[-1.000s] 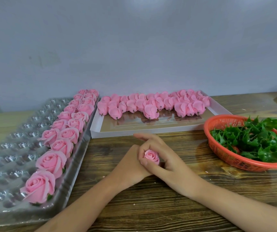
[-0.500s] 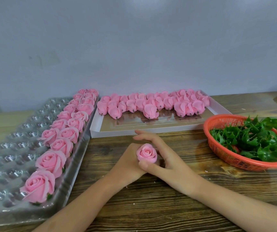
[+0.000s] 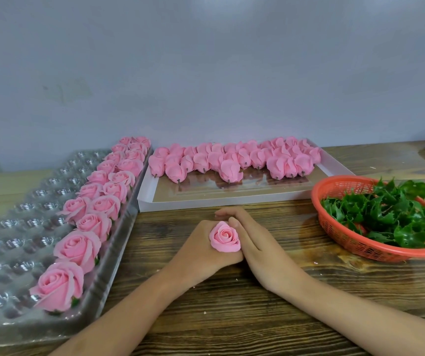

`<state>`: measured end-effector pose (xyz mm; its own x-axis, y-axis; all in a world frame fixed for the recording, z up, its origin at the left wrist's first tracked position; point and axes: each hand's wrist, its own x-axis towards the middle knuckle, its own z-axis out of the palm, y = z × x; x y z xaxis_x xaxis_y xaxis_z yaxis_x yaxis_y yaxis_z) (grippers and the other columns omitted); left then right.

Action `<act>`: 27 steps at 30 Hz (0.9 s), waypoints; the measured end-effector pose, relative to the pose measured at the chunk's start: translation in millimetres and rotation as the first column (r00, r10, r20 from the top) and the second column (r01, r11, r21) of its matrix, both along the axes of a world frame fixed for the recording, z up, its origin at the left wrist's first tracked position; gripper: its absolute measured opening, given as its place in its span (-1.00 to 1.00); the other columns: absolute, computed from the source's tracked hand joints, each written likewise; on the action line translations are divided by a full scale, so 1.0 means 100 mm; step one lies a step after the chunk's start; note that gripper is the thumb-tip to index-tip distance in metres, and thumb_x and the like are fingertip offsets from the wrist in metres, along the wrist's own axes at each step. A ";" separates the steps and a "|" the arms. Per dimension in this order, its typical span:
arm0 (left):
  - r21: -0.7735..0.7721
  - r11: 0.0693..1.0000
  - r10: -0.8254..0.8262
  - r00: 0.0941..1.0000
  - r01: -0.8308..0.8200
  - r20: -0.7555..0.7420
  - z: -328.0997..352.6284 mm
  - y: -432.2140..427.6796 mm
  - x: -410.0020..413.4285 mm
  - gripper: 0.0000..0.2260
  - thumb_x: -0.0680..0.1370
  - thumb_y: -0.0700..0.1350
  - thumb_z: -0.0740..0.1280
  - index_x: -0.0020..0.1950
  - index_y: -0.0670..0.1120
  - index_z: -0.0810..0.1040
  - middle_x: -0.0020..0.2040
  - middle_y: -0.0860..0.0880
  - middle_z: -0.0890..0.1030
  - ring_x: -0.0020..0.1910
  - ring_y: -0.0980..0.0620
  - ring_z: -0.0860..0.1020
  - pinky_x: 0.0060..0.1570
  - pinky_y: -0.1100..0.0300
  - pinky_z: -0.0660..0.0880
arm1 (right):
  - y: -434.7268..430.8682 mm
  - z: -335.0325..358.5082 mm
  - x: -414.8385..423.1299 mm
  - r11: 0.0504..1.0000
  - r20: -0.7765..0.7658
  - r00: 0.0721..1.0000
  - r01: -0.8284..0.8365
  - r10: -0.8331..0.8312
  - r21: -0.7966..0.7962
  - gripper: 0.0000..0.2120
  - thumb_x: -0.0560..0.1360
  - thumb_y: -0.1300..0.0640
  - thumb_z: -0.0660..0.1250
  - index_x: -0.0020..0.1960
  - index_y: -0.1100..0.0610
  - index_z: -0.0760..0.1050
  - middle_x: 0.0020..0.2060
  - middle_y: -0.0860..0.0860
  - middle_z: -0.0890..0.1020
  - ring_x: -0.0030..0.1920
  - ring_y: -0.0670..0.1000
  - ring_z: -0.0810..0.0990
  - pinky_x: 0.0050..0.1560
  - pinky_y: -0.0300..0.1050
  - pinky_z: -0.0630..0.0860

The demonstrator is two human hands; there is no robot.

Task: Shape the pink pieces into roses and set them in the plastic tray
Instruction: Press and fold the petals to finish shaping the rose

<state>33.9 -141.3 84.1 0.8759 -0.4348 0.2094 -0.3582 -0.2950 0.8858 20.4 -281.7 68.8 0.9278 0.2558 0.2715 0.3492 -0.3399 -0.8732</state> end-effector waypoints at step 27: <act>0.110 0.991 -0.083 0.996 0.080 0.021 0.01 0.01 -0.03 -0.95 0.43 -0.19 0.47 -0.17 -0.05 0.66 -0.26 -0.06 0.66 -0.30 0.05 0.59 -0.17 0.23 0.52 | -0.12 0.09 0.12 0.959 -0.241 0.970 0.029 0.042 0.284 -0.74 0.64 0.08 0.20 0.12 0.24 0.57 -0.10 0.06 0.68 -0.07 -0.03 0.65 0.07 -0.09 0.56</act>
<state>31.0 -140.6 85.2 0.8315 -0.5260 0.1788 -0.4073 -0.3585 0.8400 32.5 -293.8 77.8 0.9729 0.2079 0.1011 0.1169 -0.0650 -0.9910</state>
